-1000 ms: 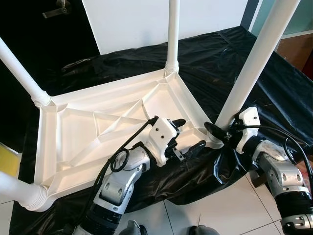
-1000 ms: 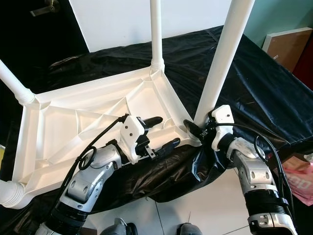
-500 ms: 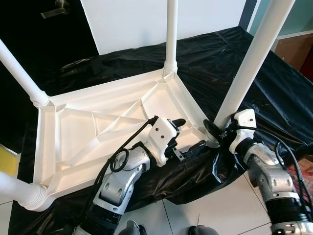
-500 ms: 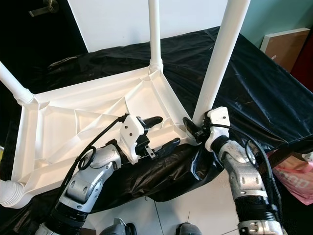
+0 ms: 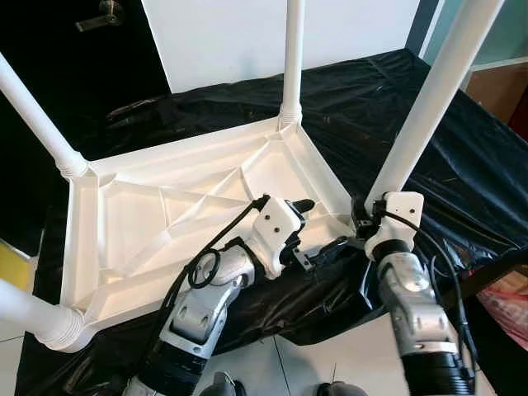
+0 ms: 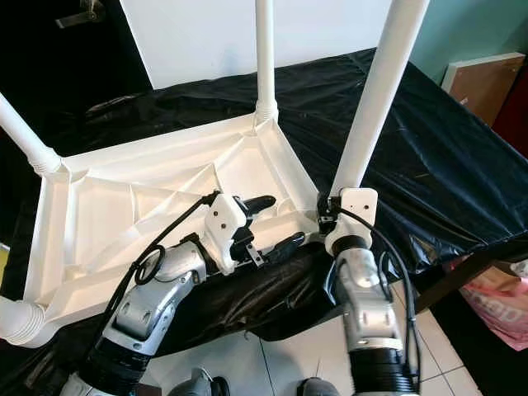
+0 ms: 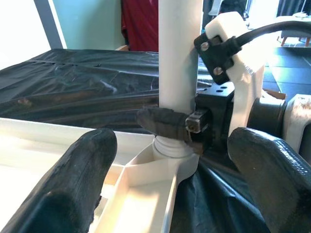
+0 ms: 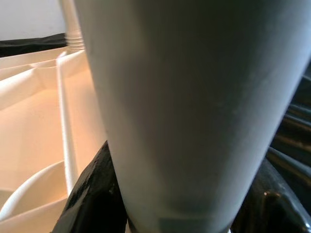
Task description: Building children table
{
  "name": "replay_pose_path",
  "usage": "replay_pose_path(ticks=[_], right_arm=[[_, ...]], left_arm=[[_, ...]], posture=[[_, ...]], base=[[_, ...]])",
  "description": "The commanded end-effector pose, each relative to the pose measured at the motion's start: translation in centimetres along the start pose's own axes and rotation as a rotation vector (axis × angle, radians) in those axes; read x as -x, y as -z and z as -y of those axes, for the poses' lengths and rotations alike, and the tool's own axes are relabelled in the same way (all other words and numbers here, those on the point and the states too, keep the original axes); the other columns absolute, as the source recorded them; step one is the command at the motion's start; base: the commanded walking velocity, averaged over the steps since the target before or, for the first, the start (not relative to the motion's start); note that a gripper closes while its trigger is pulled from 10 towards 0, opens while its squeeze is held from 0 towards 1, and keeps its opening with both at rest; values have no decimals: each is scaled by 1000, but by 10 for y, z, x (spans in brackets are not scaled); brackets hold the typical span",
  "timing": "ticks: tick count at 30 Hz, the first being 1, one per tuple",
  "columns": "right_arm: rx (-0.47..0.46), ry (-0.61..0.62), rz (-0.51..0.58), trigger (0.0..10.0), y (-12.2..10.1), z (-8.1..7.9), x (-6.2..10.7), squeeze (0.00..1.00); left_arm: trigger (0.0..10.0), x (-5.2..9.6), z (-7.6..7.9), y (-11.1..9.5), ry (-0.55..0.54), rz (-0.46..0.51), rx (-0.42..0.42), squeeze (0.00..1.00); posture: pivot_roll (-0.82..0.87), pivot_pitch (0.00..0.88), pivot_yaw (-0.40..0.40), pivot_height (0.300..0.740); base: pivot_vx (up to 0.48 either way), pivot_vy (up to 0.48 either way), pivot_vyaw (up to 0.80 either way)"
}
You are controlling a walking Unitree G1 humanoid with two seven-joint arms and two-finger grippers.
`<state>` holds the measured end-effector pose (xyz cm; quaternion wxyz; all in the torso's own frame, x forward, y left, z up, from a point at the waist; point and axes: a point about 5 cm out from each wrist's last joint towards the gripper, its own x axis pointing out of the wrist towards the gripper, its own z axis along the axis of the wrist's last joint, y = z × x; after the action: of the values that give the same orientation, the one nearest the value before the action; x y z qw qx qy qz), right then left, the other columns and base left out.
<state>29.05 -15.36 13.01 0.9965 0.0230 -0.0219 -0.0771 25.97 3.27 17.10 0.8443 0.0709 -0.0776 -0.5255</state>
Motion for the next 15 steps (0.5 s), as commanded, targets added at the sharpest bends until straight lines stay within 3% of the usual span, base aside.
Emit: replay_pose_path(ticks=[1,15], right_arm=[[2,99,-115,10000,24,13,8,0],[-1,69,-87,10000,16,5,5,0]], left_arm=[[10000,-1,-2,3,-47,-12,-9,0],[10000,-3,-4,2,-55,-4,-13,0]], posture=[[-108,79,36,740],[-97,67,21,740]], base=[[0,0,0],[0,0,0]])
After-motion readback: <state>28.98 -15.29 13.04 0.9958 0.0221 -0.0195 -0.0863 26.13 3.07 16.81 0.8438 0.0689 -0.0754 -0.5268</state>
